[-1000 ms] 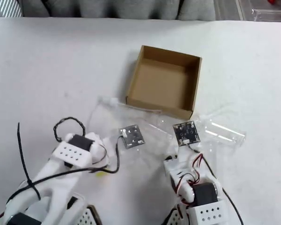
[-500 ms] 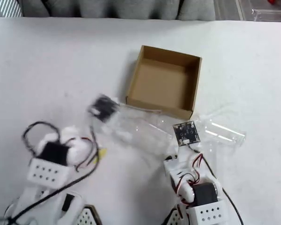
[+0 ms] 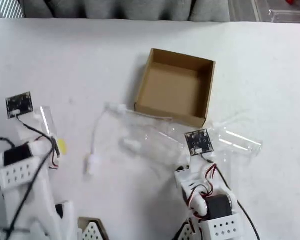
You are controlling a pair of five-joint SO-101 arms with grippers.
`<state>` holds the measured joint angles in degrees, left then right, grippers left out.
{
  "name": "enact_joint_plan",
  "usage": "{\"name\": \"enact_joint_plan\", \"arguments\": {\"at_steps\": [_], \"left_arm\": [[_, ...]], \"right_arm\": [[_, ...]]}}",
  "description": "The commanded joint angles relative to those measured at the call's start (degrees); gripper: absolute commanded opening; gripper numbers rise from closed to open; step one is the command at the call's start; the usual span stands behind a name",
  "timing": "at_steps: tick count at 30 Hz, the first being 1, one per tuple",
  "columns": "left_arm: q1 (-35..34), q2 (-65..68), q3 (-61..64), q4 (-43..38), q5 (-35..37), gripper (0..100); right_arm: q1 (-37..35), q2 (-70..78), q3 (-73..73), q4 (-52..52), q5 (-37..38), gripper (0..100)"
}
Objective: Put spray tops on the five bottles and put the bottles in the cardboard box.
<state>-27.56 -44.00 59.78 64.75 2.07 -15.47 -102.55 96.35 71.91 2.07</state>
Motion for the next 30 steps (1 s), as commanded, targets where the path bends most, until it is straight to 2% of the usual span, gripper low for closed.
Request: {"name": "enact_joint_plan", "arguments": {"at_steps": [1,4,10,15,20,25,30], "left_arm": [[-0.7,15.6,-8.9,-1.4,2.4,5],[-0.5,23.4,-12.1,-1.4,2.4,7],[-0.5,30.8,-13.7,-1.8,2.1,23],[-0.7,29.2,-13.8,0.4,-2.5,34],[-0.6,21.1,-14.2,6.2,-3.7,39],[-0.4,10.3,-14.2,12.0,-12.1,38],[-1.0,2.2,-14.8,11.3,-29.6,36]], "right_arm": [[0.2,0.0,0.5,0.3,0.5,4.2],[0.2,0.0,0.5,0.3,0.5,4.2],[0.2,0.0,0.5,0.3,0.5,4.2],[0.2,0.0,0.5,0.3,0.5,4.2],[0.2,0.0,0.5,0.3,0.5,4.2],[0.2,0.0,0.5,0.3,0.5,4.2],[0.2,0.0,0.5,0.3,0.5,4.2]]}}
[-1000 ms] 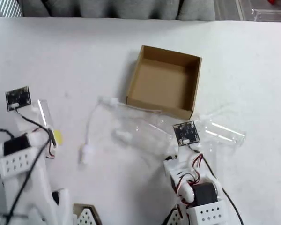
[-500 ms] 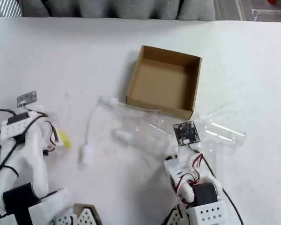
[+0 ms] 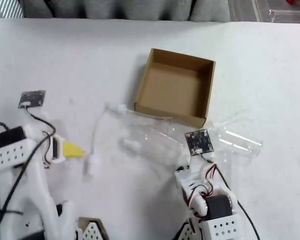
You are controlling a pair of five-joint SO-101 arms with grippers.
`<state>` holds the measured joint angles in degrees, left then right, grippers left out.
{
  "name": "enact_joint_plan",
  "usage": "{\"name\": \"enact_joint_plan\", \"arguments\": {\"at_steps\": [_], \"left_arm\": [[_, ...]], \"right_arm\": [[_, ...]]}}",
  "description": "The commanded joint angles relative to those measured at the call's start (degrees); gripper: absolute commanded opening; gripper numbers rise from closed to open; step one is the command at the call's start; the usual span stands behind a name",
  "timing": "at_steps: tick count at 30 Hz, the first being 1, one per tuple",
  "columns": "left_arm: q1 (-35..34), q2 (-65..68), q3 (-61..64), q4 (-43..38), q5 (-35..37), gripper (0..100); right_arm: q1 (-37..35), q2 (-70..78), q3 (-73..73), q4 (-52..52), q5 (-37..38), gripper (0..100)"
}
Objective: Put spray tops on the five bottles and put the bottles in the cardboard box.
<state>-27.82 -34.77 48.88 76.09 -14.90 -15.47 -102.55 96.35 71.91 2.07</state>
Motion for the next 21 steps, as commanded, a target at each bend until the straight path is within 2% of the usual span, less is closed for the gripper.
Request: {"name": "enact_joint_plan", "arguments": {"at_steps": [1,3,6,8,11,13,16,21], "left_arm": [[-1.3,-8.0,-4.4,-0.4,-15.7,32],[-1.5,-8.6,-5.9,0.5,-23.0,24],[-1.6,-8.7,-8.1,0.8,-44.4,16],[-1.6,-9.0,-7.2,1.5,-56.7,16],[-2.6,-9.1,-4.0,1.8,-78.6,22],[-3.7,-9.1,-2.3,1.6,-89.1,25],[-3.1,-9.1,-1.0,0.4,-98.8,25],[4.7,-9.0,1.1,-6.9,-95.8,26]], "right_arm": [[0.2,0.0,0.5,0.3,0.5,4.2],[0.2,0.0,0.5,0.3,0.5,4.2],[0.2,0.0,0.5,0.3,0.5,4.2],[0.2,0.0,0.5,0.3,0.5,4.2],[0.2,0.0,0.5,0.3,0.5,4.2],[0.1,0.0,0.5,0.3,0.5,4.2],[0.1,0.0,0.5,0.3,0.5,4.2],[0.1,0.0,0.5,0.3,0.5,4.2]]}}
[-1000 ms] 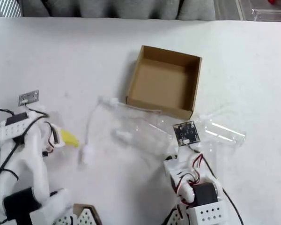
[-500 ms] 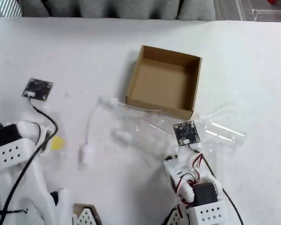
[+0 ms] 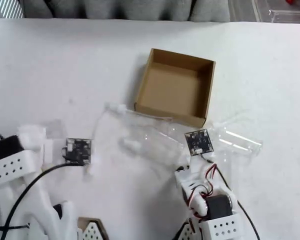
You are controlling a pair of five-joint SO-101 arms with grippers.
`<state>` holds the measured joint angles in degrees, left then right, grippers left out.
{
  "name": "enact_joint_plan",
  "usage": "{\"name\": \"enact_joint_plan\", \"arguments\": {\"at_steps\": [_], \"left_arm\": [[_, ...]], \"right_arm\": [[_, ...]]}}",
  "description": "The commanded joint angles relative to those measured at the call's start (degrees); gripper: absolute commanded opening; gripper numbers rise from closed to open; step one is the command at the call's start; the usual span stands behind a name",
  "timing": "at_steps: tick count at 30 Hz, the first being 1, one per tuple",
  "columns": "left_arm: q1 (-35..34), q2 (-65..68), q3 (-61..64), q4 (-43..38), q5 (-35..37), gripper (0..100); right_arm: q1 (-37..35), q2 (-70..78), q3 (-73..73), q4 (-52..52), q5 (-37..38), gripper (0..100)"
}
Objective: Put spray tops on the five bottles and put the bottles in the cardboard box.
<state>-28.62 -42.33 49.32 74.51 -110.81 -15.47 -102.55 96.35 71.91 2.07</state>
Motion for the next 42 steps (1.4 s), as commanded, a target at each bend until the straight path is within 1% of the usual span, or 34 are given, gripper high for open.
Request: {"name": "enact_joint_plan", "arguments": {"at_steps": [1,5,9,12,14,19,22,28,32,35,38,42], "left_arm": [[6.8,-1.5,0.9,-6.2,0.7,27],[10.2,-1.0,1.5,-10.8,2.5,34],[12.5,-1.0,6.9,-18.9,2.3,36],[12.6,-1.5,12.4,-25.2,-2.4,36],[12.1,-1.1,15.9,-31.6,-4.7,36],[10.5,-1.0,26.0,-47.8,-8.5,36],[10.5,-0.9,28.7,-52.7,-8.9,36],[10.5,-0.3,29.1,-53.5,-8.7,36],[10.8,6.0,27.4,-54.0,-8.3,36],[10.8,11.9,24.2,-53.7,-5.6,33],[10.3,16.2,22.2,-53.5,-4.1,32],[9.6,17.0,22.8,-51.9,-1.1,32]], "right_arm": [[0.1,0.0,0.5,0.3,0.5,4.2],[0.1,0.0,0.5,0.3,0.5,4.2],[0.1,0.0,0.5,0.3,0.5,4.2],[0.1,0.0,0.5,0.3,0.5,4.2],[0.1,0.0,0.5,0.3,0.5,4.2],[0.1,0.0,0.5,0.3,0.5,4.2],[0.1,0.0,0.5,0.3,0.5,4.2],[0.1,0.0,0.5,0.3,0.5,4.2],[0.1,0.0,0.5,0.3,0.5,4.2],[0.1,0.0,0.5,0.3,0.5,4.2],[0.1,0.0,0.5,0.3,0.5,4.2],[0.1,0.0,0.5,0.3,0.5,4.2]]}}
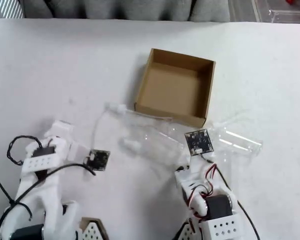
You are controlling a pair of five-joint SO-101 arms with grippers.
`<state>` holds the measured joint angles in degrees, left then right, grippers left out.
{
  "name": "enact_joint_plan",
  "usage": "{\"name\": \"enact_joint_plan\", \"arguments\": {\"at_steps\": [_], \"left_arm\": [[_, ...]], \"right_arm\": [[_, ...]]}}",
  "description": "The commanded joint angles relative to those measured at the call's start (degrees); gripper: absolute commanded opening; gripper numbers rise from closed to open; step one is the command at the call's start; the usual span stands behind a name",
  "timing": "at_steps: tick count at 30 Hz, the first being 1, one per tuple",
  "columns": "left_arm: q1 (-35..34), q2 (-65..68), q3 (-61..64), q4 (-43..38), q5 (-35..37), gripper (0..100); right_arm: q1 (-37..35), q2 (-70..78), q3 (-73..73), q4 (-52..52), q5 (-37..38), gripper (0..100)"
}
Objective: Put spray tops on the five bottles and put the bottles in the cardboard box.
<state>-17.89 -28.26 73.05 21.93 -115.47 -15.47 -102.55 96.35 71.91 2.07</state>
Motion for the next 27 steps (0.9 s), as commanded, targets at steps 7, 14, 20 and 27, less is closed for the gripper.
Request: {"name": "enact_joint_plan", "arguments": {"at_steps": [7,14,20,27], "left_arm": [[-1.1,2.9,-1.1,3.7,15.6,27],[-1.1,2.9,-11.4,25.4,37.3,27],[2.6,3.2,-24.6,45.0,63.2,30],[7.2,2.9,-26.5,47.4,69.6,37]], "right_arm": [[0.1,0.0,0.5,0.3,0.5,4.2],[0.1,0.0,0.5,0.3,0.5,4.2],[0.1,0.0,0.5,0.3,0.5,4.2],[0.1,0.0,0.5,0.3,0.5,4.2]]}}
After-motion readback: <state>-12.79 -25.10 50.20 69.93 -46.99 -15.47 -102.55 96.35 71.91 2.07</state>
